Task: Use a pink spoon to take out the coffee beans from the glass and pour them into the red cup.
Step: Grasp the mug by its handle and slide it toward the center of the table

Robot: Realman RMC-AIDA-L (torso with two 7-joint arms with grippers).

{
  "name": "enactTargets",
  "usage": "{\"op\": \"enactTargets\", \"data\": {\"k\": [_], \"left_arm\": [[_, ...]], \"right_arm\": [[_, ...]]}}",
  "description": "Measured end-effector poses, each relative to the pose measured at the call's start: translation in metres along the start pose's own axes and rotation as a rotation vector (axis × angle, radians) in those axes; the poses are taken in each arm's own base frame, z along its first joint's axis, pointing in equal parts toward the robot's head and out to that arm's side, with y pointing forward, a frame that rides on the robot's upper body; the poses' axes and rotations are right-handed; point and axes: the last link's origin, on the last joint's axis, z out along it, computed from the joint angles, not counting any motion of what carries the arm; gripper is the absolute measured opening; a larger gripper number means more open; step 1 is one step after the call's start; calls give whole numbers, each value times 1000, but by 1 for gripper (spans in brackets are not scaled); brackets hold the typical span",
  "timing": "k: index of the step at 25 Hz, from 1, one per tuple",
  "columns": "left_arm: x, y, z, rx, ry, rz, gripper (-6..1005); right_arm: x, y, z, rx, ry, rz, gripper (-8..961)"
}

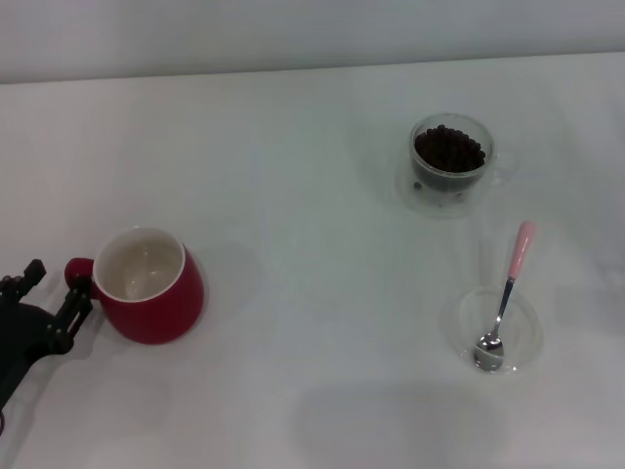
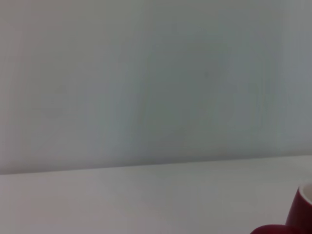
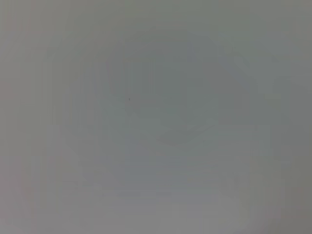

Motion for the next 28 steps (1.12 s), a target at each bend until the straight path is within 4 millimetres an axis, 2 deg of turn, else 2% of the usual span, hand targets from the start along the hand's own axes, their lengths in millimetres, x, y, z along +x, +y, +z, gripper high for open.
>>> {"op": "enactTargets", "data": {"k": [10,24,28], "left_arm": [[3,1,5,-10,6,2,389],[5,4,9,-18,13,0,144],[7,5,11,-24,19,-2,146]], "right_arm": [[1,1,0,-1,4,3,868],[3,0,-2,2,9,7,869],[3,1,-2,-1,10,7,869]]}}
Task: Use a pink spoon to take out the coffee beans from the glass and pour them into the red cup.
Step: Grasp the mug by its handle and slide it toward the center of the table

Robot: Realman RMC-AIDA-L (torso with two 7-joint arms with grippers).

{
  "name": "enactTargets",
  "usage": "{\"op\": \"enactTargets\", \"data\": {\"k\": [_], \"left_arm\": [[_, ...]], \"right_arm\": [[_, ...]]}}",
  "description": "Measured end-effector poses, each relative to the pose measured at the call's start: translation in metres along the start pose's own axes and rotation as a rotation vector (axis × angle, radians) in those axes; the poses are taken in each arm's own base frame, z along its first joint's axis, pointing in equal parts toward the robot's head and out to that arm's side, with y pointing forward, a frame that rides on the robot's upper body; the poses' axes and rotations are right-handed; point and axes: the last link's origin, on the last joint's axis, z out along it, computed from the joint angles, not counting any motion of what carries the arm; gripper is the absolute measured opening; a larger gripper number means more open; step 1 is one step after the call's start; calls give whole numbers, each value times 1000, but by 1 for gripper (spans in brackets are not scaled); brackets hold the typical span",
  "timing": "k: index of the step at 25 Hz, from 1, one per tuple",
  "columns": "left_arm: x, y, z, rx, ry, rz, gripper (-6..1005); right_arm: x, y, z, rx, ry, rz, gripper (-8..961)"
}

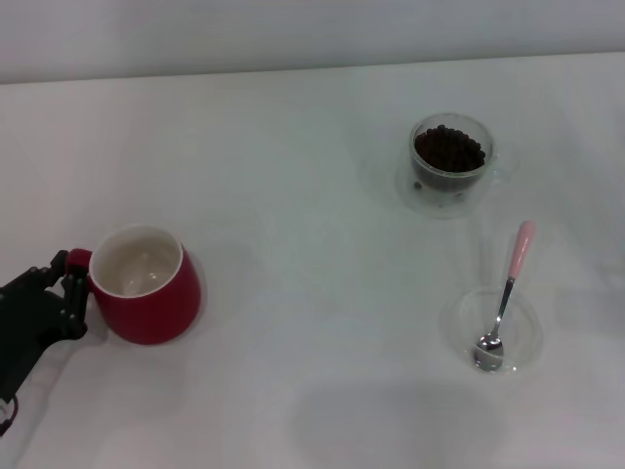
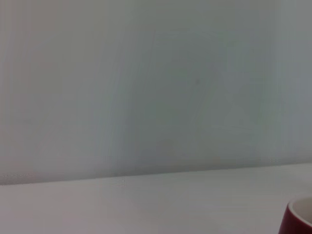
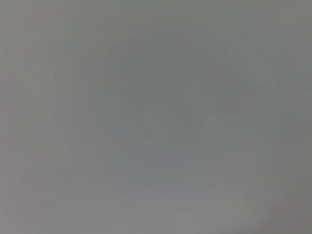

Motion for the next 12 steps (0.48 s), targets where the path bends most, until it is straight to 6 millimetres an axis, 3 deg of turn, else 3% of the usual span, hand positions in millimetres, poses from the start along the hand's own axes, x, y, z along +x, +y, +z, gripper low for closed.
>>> {"op": "enactTargets", "data": {"k": [12], "left_arm": [[6,19,34,-169,-72,104,131]], "right_arm": [[-1,3,1,-9,-8,3,868]]}}
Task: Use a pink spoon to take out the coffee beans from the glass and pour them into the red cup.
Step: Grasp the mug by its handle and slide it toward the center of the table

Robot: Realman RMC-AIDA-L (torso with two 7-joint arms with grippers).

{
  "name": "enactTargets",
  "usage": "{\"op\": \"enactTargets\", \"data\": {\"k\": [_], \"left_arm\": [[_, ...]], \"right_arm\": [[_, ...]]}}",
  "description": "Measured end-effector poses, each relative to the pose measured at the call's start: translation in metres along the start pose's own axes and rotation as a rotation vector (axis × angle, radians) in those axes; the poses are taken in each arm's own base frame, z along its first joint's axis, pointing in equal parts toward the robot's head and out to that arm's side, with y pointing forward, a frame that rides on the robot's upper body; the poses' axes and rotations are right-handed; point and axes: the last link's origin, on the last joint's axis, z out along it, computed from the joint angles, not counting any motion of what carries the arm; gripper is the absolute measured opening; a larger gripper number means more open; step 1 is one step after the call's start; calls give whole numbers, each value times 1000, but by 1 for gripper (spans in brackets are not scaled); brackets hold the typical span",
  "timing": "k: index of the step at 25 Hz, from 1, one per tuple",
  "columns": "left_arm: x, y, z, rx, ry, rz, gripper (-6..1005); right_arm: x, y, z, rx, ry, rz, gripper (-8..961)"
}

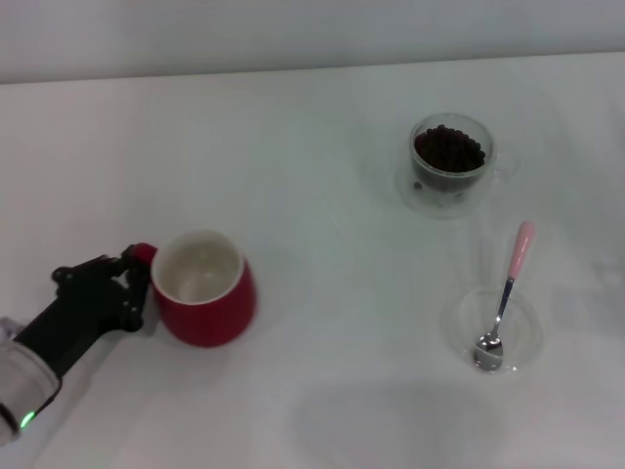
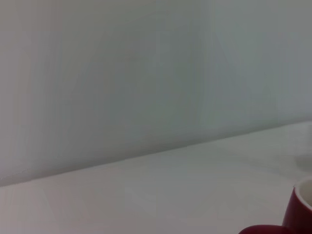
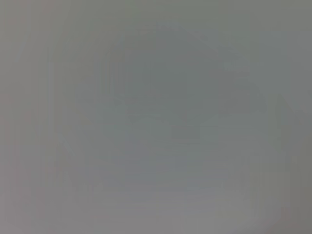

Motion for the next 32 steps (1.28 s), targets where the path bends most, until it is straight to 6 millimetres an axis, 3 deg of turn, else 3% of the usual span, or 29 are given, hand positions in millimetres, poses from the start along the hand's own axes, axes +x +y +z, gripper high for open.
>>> {"op": "enactTargets", "data": {"k": [18,32], "left_arm": [[28,23,55,-209,-49,156,102],[41,35,79,-294,-82,245,107]], "right_arm": [[-2,2,2,-9,-12,12,869],[-3,6,6,-17,-17,14,869]]}}
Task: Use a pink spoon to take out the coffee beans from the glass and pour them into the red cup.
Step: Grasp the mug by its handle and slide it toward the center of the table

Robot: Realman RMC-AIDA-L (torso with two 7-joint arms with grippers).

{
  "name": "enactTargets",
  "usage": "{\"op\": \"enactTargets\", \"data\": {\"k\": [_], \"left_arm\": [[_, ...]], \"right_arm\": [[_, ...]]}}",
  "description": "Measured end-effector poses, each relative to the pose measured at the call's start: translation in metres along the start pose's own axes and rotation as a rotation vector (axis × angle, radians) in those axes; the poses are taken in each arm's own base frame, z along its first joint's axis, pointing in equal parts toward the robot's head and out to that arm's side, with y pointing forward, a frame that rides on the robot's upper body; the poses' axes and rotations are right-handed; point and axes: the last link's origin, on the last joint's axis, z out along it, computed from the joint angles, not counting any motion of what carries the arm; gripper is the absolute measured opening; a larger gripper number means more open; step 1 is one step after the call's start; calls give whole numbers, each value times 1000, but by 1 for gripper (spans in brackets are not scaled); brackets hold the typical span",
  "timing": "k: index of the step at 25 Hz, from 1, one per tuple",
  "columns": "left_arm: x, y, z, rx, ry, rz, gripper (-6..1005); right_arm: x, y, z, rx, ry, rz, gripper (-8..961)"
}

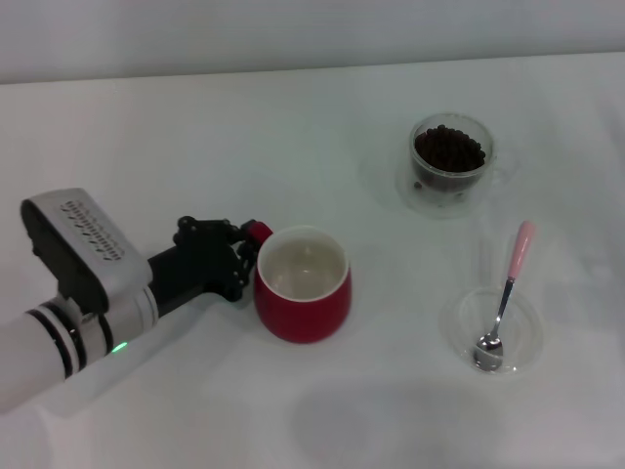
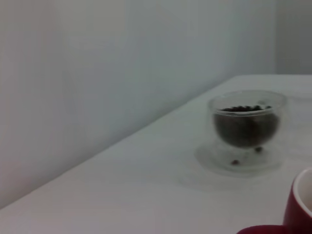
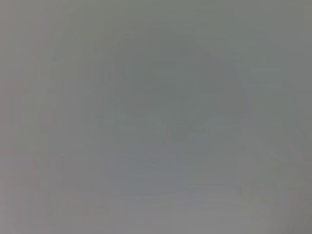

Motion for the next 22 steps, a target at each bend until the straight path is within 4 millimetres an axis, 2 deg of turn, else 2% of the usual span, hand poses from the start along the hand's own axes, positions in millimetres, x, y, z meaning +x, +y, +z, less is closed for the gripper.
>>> {"op": "enactTargets", "data": {"k": [6,17,22], "left_arm": [[2,7,2,-37,5,18,131],[-7,0,-10,17,16,-13,174],[-7,0,-19,32,56,-31,390]], "right_arm": [[0,0,-1,1,1,0,869],[0,0,0,0,0,0,868],[-1,-5,-1,19,-4,-4,868]]}}
